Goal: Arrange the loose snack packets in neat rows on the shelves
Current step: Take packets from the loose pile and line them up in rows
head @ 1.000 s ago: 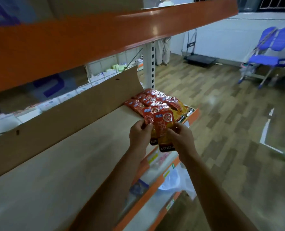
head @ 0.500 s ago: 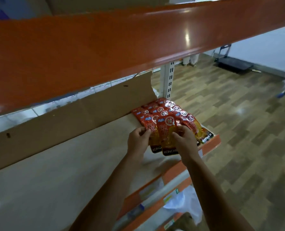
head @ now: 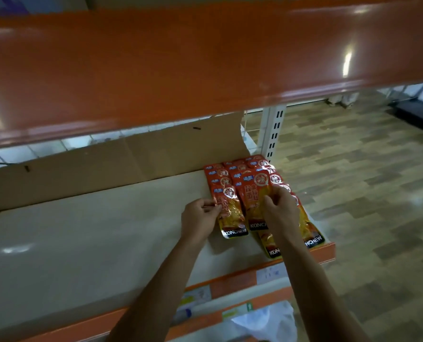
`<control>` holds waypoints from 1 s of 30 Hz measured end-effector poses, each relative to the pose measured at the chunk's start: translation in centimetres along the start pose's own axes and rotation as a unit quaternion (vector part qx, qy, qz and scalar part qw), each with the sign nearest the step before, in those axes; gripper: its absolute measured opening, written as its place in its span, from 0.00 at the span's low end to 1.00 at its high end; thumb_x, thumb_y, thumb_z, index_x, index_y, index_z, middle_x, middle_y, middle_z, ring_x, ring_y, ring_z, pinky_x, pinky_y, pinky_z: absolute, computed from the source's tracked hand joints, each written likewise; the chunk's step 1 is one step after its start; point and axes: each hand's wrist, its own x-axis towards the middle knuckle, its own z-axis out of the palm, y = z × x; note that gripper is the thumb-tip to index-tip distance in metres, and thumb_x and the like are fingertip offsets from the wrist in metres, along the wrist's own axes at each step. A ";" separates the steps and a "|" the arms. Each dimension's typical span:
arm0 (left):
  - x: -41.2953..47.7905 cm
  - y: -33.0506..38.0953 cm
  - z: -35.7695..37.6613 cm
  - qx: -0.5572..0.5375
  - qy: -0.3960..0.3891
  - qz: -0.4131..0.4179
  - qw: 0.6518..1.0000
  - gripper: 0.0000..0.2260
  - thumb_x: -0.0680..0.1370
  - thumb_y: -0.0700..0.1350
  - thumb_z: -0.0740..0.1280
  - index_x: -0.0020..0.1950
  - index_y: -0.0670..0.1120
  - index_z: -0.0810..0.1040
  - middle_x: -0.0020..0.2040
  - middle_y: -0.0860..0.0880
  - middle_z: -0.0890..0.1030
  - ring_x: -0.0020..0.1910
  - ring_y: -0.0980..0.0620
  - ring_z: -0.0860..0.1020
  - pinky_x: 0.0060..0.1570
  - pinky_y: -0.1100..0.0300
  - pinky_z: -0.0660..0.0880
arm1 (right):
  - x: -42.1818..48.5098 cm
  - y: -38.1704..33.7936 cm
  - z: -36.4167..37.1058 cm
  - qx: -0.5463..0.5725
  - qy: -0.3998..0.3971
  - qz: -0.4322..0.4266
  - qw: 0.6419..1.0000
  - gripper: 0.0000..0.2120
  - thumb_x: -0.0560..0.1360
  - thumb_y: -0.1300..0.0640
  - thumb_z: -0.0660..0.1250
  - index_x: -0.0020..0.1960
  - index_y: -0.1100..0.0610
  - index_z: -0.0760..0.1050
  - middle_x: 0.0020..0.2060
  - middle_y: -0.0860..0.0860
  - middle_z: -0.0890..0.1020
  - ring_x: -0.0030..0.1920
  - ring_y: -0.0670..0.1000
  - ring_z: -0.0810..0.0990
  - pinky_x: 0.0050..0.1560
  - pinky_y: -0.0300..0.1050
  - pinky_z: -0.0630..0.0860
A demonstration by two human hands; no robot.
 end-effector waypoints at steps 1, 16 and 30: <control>0.0 0.0 0.1 0.008 0.008 0.003 1.000 0.04 0.74 0.46 0.73 0.46 0.49 0.80 0.43 0.51 0.84 0.43 0.52 0.82 0.50 0.51 0.80 | 0.2 0.1 -0.1 0.000 -0.003 -0.004 1.000 0.07 0.75 0.64 0.61 0.50 0.58 0.76 0.39 0.52 0.80 0.36 0.51 0.77 0.34 0.42 0.72; -0.2 0.6 1.5 0.121 0.068 0.042 0.989 0.10 0.74 0.48 0.73 0.51 0.45 0.80 0.46 0.49 0.83 0.45 0.52 0.82 0.50 0.51 0.80 | 1.2 0.6 -0.9 -0.026 -0.059 -0.060 0.996 0.18 0.77 0.64 0.62 0.66 0.52 0.70 0.45 0.49 0.79 0.39 0.50 0.80 0.35 0.39 0.70; -1.4 1.4 1.3 0.147 0.117 0.130 0.973 0.14 0.78 0.53 0.66 0.57 0.46 0.79 0.50 0.51 0.83 0.44 0.58 0.79 0.42 0.66 0.76 | -0.1 0.1 0.2 -0.034 -0.081 -0.068 0.994 0.18 0.77 0.64 0.62 0.65 0.55 0.69 0.46 0.49 0.77 0.41 0.47 0.78 0.36 0.37 0.72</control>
